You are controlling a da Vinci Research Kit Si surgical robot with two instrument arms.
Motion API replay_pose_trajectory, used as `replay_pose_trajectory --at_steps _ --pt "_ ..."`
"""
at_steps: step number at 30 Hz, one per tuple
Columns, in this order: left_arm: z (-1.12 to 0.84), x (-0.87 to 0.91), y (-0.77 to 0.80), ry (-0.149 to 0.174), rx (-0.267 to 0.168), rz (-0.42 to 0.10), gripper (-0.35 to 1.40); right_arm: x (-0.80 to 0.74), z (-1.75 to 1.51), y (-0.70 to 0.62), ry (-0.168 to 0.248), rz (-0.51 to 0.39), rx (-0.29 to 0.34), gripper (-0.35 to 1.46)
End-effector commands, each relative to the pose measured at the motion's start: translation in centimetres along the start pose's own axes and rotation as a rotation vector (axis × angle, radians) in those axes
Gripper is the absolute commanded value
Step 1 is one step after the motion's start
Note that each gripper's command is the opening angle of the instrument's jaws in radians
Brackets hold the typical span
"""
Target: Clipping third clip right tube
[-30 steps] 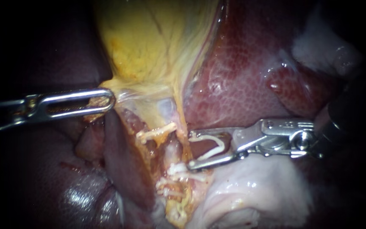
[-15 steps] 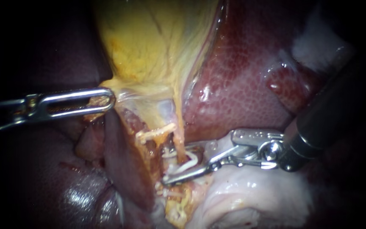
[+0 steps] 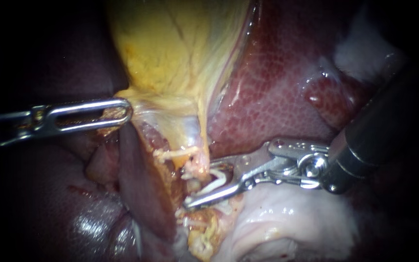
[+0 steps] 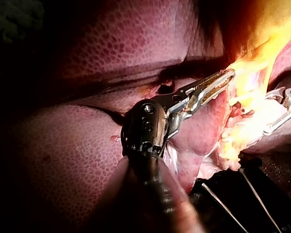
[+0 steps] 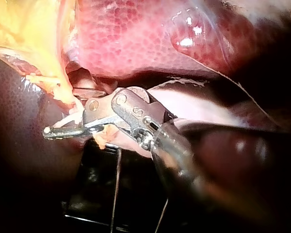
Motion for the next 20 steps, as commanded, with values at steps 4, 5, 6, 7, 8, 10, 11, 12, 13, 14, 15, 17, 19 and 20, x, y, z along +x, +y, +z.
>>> replay_pose_trajectory --at_steps 4,5,6,7,8,10,11,12,13,14,15,17,19,20 --pt "0.00 0.00 0.00 0.000 -0.001 0.000 -0.35 -0.06 0.02 0.05 -0.025 0.011 0.000 -0.35" --pt "0.00 0.00 0.00 0.000 -0.001 0.000 -0.35 -0.08 0.02 0.06 -0.028 0.008 0.004 -0.35" --pt "0.00 0.00 0.00 0.000 -0.001 0.000 -0.35 -0.10 0.04 0.06 -0.030 0.011 0.006 -0.35" --pt "0.00 0.00 0.00 0.000 -0.001 0.000 -0.35 -0.11 0.05 0.07 -0.031 0.015 0.008 -0.35" --pt "0.00 0.00 0.00 0.000 -0.001 0.000 -0.35 -0.12 0.05 0.07 -0.032 0.013 0.009 -0.35" --pt "0.00 0.00 0.00 0.000 -0.001 0.000 -0.35 -0.13 0.06 0.07 -0.032 0.012 0.009 -0.35" --pt "0.00 0.00 0.00 0.000 -0.001 0.000 -0.35 -0.13 0.06 0.07 -0.032 0.012 0.009 -0.35" --pt "0.00 0.00 0.00 0.000 -0.001 0.000 -0.35 -0.13 0.06 0.07 -0.032 0.012 0.009 -0.35" --pt "0.00 0.00 -0.01 0.000 -0.001 0.000 -0.35 -0.13 0.06 0.07 -0.032 0.012 0.009 -0.35" --pt "0.00 0.00 -0.01 0.000 -0.001 0.000 -0.35 -0.13 0.06 0.07 -0.032 0.012 0.009 -0.35" --pt "0.00 0.00 -0.01 0.000 -0.001 0.000 -0.35 -0.13 0.06 0.07 -0.032 0.012 0.009 -0.35" --pt "0.00 0.00 -0.01 0.000 -0.001 0.000 -0.35 -0.12 0.06 0.07 -0.032 0.012 0.009 -0.35" --pt "0.00 0.00 -0.01 0.000 -0.001 0.000 -0.35 -0.11 0.05 0.07 -0.032 0.013 0.009 -0.35" --pt "0.00 0.00 -0.01 0.000 -0.001 0.000 -0.35 -0.11 0.04 0.07 -0.032 0.013 0.009 -0.35"
